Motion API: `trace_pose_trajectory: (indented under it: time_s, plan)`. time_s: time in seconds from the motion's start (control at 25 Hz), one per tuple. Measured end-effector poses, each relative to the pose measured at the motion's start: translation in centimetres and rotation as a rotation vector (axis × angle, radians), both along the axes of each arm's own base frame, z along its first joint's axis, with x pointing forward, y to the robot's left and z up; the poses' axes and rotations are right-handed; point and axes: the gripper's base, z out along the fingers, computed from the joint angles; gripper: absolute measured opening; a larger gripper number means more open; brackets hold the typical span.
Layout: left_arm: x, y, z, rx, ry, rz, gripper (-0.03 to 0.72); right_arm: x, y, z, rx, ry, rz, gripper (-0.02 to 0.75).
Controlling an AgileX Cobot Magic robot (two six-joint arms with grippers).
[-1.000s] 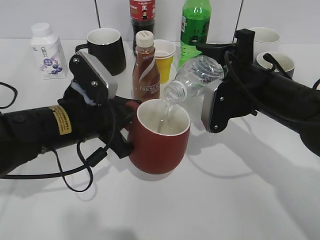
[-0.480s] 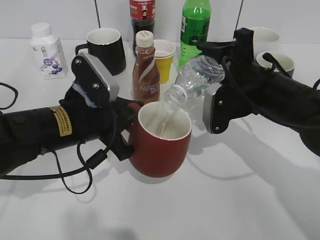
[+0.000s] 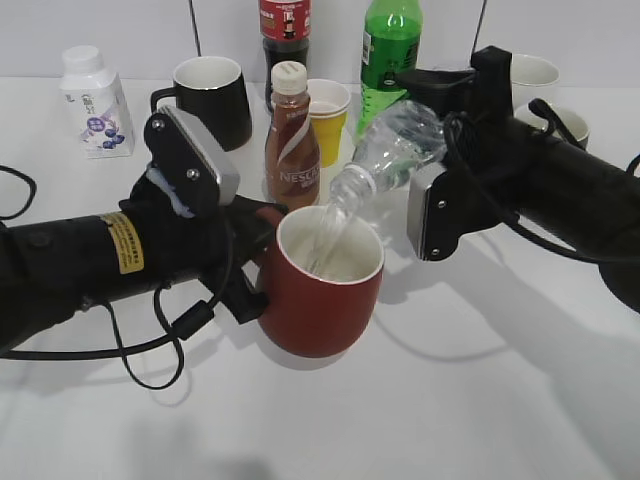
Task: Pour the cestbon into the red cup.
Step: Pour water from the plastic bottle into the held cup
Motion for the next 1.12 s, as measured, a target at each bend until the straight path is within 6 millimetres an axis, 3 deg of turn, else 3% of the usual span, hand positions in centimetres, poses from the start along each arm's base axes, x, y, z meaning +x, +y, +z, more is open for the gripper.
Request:
trace_pose_trajectory:
  time_s: [1.12]
  plan:
    - [0.07, 0.07, -0.05, -0.003, 0.008, 0.014, 0.048, 0.15, -0.07, 0.75, -0.023, -0.096, -0.017, 0.459]
